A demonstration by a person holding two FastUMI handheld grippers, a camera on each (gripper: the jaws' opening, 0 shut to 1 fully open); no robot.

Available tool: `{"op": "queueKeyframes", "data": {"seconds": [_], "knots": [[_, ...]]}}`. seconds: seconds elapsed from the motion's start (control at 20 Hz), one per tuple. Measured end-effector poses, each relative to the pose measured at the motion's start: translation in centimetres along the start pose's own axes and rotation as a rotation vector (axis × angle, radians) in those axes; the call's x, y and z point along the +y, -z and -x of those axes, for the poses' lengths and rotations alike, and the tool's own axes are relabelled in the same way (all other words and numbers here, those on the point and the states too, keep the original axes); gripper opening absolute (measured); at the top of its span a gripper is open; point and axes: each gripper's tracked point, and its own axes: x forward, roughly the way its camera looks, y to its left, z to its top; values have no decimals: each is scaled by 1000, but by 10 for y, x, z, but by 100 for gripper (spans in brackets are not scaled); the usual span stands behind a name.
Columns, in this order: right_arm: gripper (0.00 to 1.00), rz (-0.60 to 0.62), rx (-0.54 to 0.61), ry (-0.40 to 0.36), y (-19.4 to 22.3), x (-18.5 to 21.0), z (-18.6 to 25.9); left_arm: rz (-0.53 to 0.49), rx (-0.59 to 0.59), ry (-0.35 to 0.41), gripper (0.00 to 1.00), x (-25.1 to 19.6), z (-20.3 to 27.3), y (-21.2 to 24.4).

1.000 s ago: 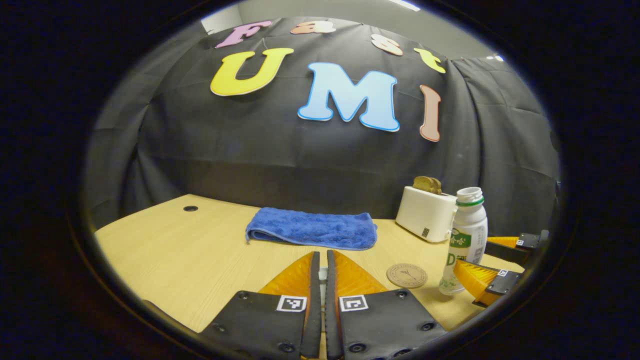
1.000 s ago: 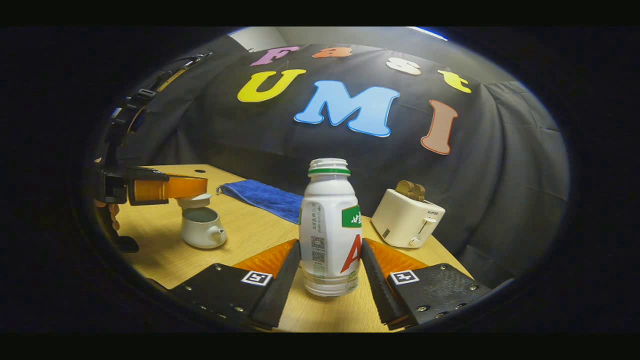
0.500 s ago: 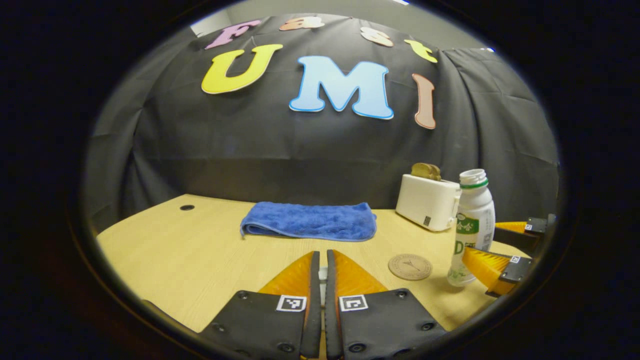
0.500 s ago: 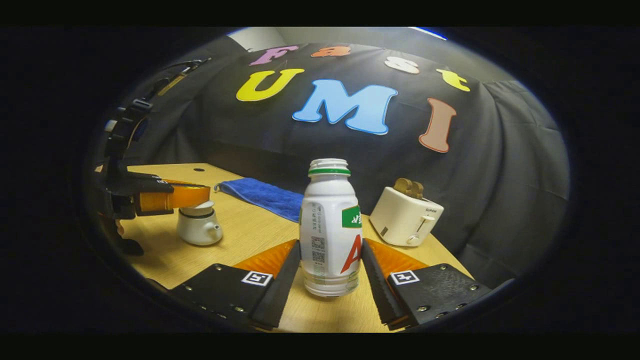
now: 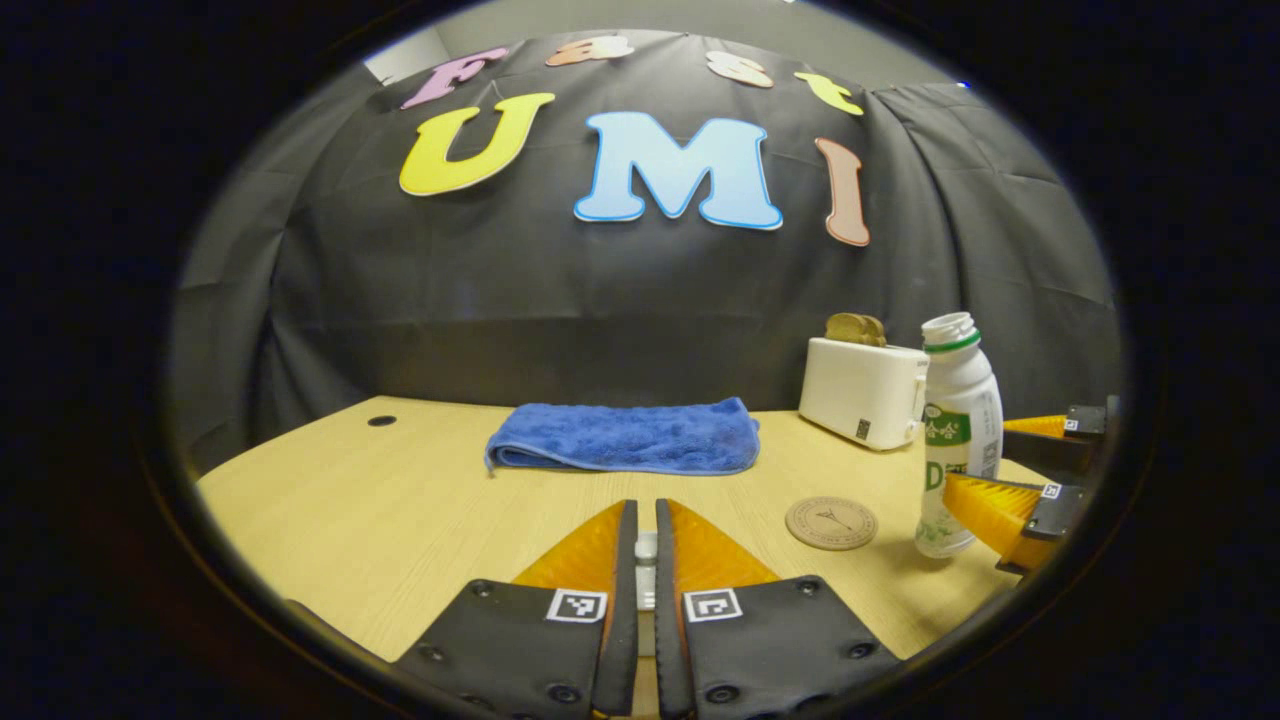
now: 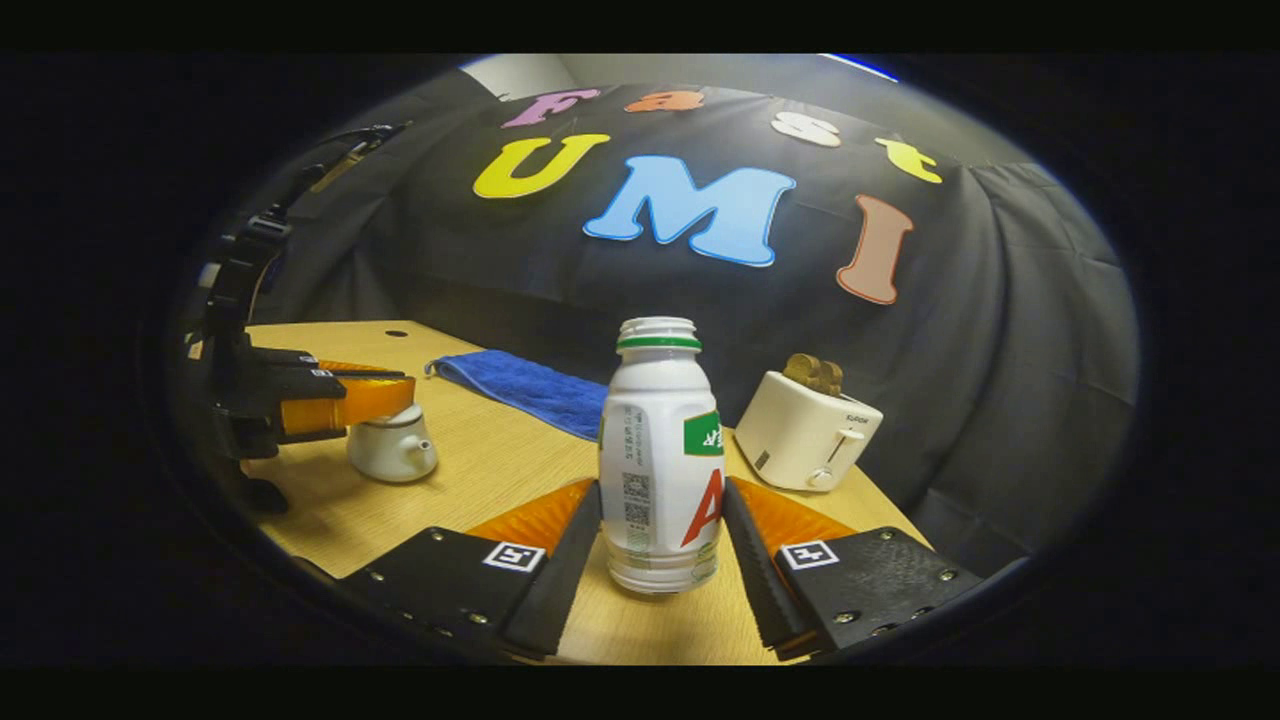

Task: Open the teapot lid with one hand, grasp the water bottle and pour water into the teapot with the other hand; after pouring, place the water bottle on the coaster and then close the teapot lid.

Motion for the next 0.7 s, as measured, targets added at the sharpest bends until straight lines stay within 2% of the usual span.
{"op": "queueKeyframes", "data": {"seconds": [0.1, 0.2, 0.25, 0.3, 0.35, 0.45, 0.55, 0.6, 0.7], "knots": [[71, 3, 1, -2, 0, 0, -1, 8, -1, 1, 17, 0, 0, 0], [71, 4, 5, -1, 1, 0, -2, 19, -2, 5, 26, 0, 1, -1], [71, 1, 10, 2, 1, 0, -3, 25, -2, 7, 27, 0, 1, 0], [71, -5, 10, 2, 1, 0, -3, 34, -2, 13, 21, 0, 2, -1], [71, -14, 11, -2, 0, 0, -4, 41, -4, 12, 27, -1, 3, -1], [71, -31, 13, -7, 0, 3, -6, 48, -4, 9, 24, 1, 4, -1], [71, -48, 22, -12, 1, 4, -8, 50, -6, -1, 35, 4, 4, -2], [71, -57, 22, -16, 1, 6, -9, 50, -10, -9, 45, 6, 5, -4], [71, -58, 24, -13, 0, 7, -11, 56, -27, -13, 50, 8, 7, -8]]}}
